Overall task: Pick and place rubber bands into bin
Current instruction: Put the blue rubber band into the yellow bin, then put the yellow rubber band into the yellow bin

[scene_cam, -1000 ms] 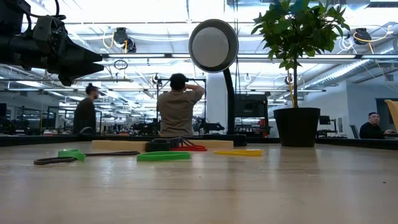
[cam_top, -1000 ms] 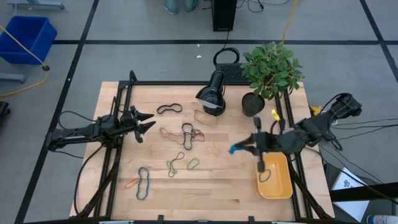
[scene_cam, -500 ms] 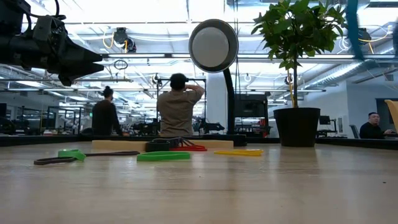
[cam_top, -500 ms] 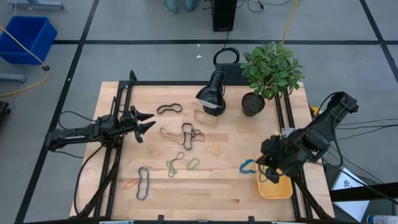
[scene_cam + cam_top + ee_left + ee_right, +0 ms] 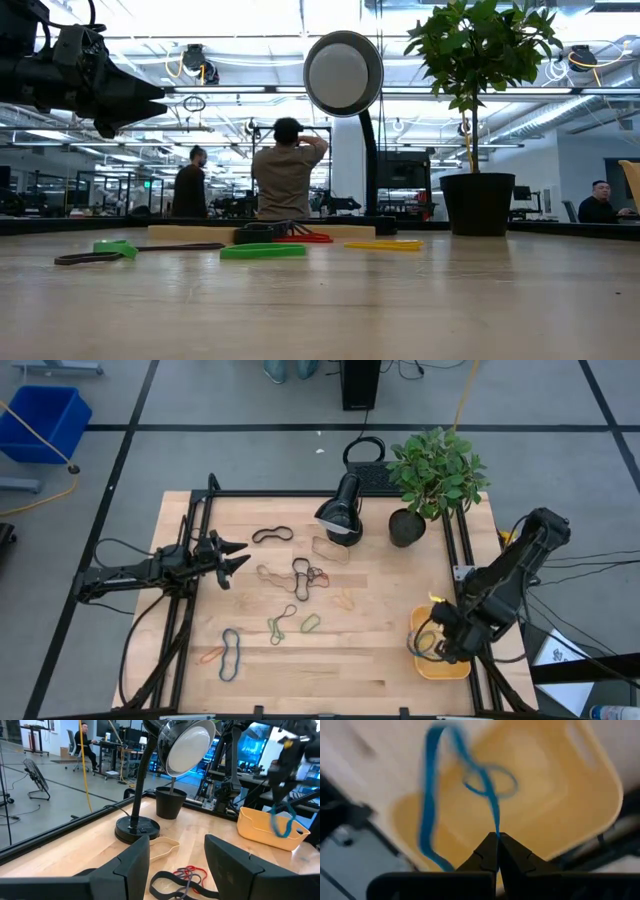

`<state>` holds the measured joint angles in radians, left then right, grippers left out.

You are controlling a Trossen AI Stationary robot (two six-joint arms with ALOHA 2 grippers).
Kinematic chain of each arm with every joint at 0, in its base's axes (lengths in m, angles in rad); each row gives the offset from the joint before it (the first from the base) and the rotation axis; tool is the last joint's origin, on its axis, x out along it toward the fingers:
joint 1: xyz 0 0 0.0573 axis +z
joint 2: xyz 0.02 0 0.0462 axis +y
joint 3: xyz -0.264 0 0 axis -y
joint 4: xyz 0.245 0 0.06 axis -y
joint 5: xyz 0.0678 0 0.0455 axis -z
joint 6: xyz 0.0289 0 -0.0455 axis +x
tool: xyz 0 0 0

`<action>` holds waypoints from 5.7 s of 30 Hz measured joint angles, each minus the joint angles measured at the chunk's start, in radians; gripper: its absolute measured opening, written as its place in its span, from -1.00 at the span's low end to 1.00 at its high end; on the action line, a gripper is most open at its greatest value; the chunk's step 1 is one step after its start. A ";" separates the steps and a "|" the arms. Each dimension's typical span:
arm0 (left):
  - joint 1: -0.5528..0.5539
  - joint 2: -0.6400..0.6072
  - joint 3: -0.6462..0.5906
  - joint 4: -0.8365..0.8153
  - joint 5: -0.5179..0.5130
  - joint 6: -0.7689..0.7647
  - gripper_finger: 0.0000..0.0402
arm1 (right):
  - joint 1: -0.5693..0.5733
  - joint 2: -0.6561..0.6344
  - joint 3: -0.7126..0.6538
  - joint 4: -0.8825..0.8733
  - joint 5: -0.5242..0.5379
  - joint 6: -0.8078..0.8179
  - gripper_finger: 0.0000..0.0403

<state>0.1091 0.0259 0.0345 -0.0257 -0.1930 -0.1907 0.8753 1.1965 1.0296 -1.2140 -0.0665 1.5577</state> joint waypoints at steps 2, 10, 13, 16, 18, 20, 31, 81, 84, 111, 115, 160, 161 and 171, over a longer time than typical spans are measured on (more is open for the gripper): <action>0.000 0.000 0.000 0.000 0.000 0.000 -0.02 | 0.005 0.000 -0.078 0.068 -0.067 0.022 -1.00; 0.000 0.000 0.000 0.000 -0.001 0.000 -0.02 | 0.004 0.001 -0.337 0.418 -0.147 0.054 -1.00; 0.000 0.000 0.000 0.000 -0.001 0.000 -0.02 | 0.004 0.001 -0.369 0.428 -0.148 0.063 -1.00; 0.000 0.000 0.000 0.000 -0.001 -0.001 -0.03 | 0.004 0.001 -0.382 0.409 -0.148 0.064 -1.00; 0.000 0.000 0.000 0.000 -0.001 -0.001 -0.03 | 0.004 0.001 -0.386 0.407 -0.164 0.061 -1.00; 0.000 0.000 0.000 0.000 -0.001 0.000 -0.02 | 0.004 0.001 -0.390 0.398 -0.194 0.061 -1.00; 0.000 0.000 0.000 0.000 -0.001 0.000 -0.02 | 0.004 0.001 -0.396 0.425 -0.201 0.082 -0.91; 0.000 0.000 0.000 0.001 -0.033 -0.004 -0.03 | -0.112 -0.052 -0.238 0.602 0.272 -0.398 -0.14; 0.000 0.000 0.000 0.001 -0.033 -0.004 -0.03 | -0.135 0.000 -0.238 0.605 0.223 -0.498 -0.14; 0.000 0.000 0.000 0.001 -0.035 -0.007 -0.03 | -0.061 0.044 -0.239 0.356 0.009 -0.292 -0.14; 0.000 0.000 0.000 0.001 -0.035 -0.007 -0.02 | -0.062 0.044 -0.239 0.325 0.016 -0.283 -0.14; 0.000 0.000 0.000 0.001 -0.034 0.042 -0.02 | -0.704 0.090 0.027 0.831 0.248 -1.512 -0.16; 0.000 0.000 0.000 0.001 -0.034 0.052 -0.03 | -0.705 0.104 0.027 0.857 0.238 -1.548 -0.17; 0.000 0.004 0.000 0.001 -0.035 0.061 -0.02 | -0.718 0.351 0.026 0.883 0.114 -1.741 -0.26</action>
<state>0.1093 0.0304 0.0349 -0.0246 -0.2276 -0.1296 0.1575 1.5473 1.0554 -0.3308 0.0472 -0.1837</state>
